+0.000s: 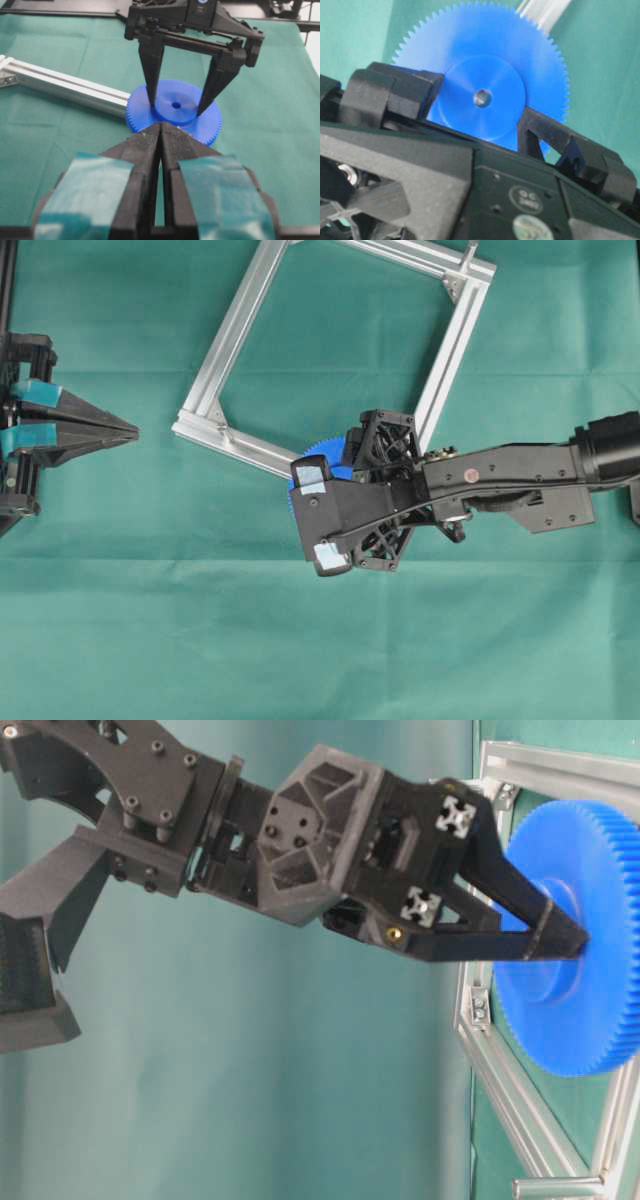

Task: Find the location of the shaft and insert the gear.
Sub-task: 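Align the gear's center hole with the metal shaft, adjusting position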

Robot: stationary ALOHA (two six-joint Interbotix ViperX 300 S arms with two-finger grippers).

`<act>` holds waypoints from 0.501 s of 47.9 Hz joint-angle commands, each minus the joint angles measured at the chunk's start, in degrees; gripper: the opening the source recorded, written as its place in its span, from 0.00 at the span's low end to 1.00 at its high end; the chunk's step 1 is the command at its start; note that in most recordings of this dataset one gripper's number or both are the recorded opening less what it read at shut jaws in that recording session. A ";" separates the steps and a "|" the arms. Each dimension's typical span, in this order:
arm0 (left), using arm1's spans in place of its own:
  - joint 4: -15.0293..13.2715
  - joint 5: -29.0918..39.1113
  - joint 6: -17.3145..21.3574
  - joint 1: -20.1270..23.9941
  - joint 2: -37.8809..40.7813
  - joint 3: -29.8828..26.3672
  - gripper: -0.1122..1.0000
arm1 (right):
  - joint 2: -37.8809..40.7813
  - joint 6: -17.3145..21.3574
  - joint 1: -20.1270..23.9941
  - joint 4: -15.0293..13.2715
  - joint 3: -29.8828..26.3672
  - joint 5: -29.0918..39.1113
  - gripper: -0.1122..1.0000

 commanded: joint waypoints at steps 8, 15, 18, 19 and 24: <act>-0.09 -0.26 -0.09 0.00 0.62 -1.32 0.11 | -2.46 0.18 -1.93 -0.79 1.85 -0.88 0.72; -0.09 -0.26 -0.09 0.00 0.62 -1.32 0.11 | -3.25 0.18 -3.08 -0.97 3.34 -2.72 0.72; -0.09 -0.26 -0.09 0.00 0.62 -1.32 0.11 | -3.52 0.18 -3.43 -0.97 3.78 -3.16 0.72; -0.09 -0.26 -0.18 0.00 0.62 -1.32 0.11 | -3.60 0.18 -3.52 -0.97 3.96 -3.34 0.72; -0.09 -0.26 -0.18 0.09 0.62 -1.41 0.11 | -3.69 0.00 -4.04 -0.97 4.04 -3.96 0.72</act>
